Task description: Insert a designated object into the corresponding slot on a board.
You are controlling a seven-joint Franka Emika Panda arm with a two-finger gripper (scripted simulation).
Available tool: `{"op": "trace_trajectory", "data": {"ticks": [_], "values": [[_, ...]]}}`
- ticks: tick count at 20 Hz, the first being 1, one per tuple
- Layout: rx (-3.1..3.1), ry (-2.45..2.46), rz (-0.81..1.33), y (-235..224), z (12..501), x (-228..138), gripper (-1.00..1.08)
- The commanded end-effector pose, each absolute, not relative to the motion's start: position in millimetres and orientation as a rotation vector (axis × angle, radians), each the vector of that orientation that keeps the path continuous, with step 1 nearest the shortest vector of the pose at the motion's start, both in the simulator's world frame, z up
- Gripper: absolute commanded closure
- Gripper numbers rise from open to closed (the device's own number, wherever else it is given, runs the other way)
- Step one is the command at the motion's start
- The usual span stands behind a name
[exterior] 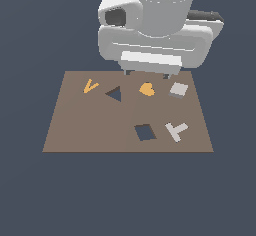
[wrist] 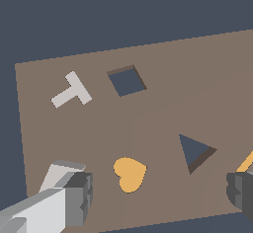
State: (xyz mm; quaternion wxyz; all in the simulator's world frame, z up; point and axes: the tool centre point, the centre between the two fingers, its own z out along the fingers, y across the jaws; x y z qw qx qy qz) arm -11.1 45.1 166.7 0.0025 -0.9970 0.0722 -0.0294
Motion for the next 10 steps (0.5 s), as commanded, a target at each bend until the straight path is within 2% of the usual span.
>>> {"op": "trace_trajectory", "data": {"ticks": [1, 10], "values": [[-3.123, 0.286, -0.083, 56.4, 155.3, -17.9, -0.92], [-3.092, 0.55, -0.045, 108.6, 105.9, -41.2, -0.92]]}}
